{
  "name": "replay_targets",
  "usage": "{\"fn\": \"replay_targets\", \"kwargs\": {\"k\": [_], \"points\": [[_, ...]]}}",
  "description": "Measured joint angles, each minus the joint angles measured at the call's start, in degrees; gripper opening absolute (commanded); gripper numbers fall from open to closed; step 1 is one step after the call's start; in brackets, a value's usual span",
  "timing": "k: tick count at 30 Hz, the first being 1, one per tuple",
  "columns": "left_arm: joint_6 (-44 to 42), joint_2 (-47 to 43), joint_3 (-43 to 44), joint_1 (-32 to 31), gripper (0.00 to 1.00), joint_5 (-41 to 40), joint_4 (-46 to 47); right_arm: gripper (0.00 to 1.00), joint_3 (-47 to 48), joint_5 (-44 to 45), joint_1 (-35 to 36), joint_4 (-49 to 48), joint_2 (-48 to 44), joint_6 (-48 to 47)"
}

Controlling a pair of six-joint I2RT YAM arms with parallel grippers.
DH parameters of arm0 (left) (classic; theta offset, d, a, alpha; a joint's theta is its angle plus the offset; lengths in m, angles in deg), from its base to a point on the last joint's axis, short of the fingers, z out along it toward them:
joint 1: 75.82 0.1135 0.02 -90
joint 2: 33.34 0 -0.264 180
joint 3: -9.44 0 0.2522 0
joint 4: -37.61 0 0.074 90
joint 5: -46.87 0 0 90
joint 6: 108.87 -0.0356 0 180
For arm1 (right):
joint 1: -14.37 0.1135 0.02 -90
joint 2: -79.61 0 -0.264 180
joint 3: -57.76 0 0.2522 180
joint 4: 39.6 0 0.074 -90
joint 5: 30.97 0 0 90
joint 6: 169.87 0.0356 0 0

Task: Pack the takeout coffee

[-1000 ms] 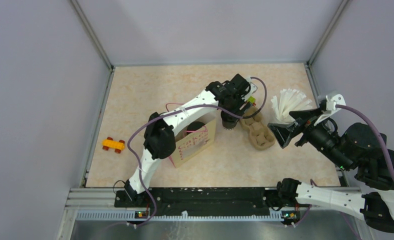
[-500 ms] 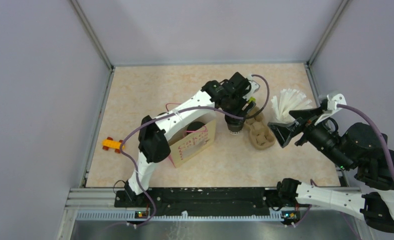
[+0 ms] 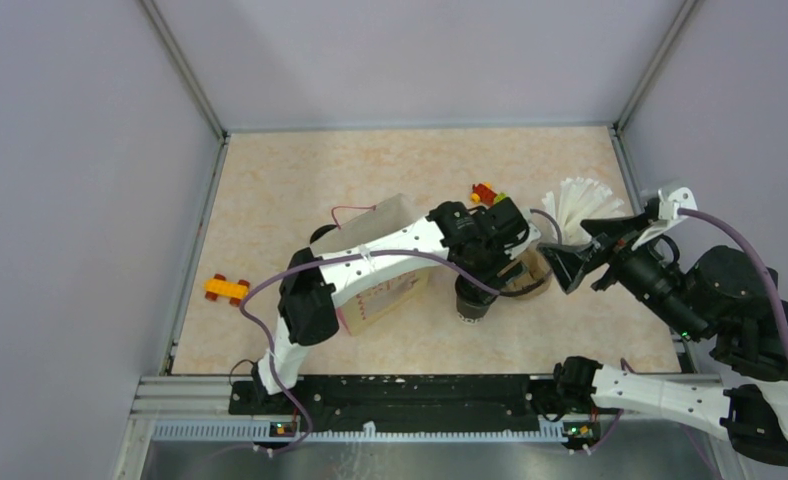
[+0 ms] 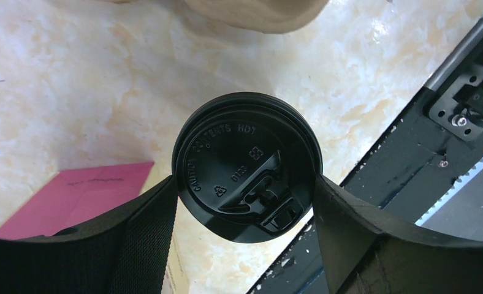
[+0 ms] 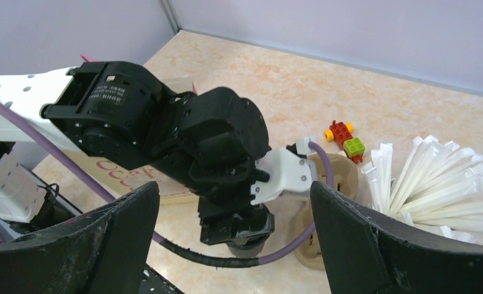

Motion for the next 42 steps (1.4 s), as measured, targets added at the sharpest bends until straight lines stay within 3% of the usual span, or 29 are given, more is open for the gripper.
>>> {"fn": "replay_targets", "kwargs": {"k": [7, 11, 15, 26, 35, 42], "points": [[1.8, -1.3, -5.6, -3.0, 0.71, -2.0, 1.4, 0.91, 0.1, 1.7, 0.0, -1.0, -1.5, -1.3], [2.6, -5.2, -11.5, -4.3, 0.85, -3.7, 4.1, 0.91, 0.4, 2.6, 0.0, -1.6, -2.1, -1.9], [3.2, -5.5, -11.7, -4.6, 0.99, -4.2, 3.6, 0.91, 1.0, 3.0, 0.0, -1.7, -2.2, -2.0], [4.5, -2.9, 1.9, -4.6, 0.99, -5.6, -6.7, 0.90, 1.0, 3.2, 0.0, -1.5, -2.2, -2.0], [4.0, -1.9, 5.2, -4.6, 0.92, -5.4, -11.2, 0.91, 2.5, 3.3, 0.0, -1.2, -2.0, -2.1], [1.1, 3.8, 7.6, -4.6, 0.97, -4.6, -13.7, 0.90, 3.2, 3.2, 0.0, -1.2, -1.9, -2.4]]}}
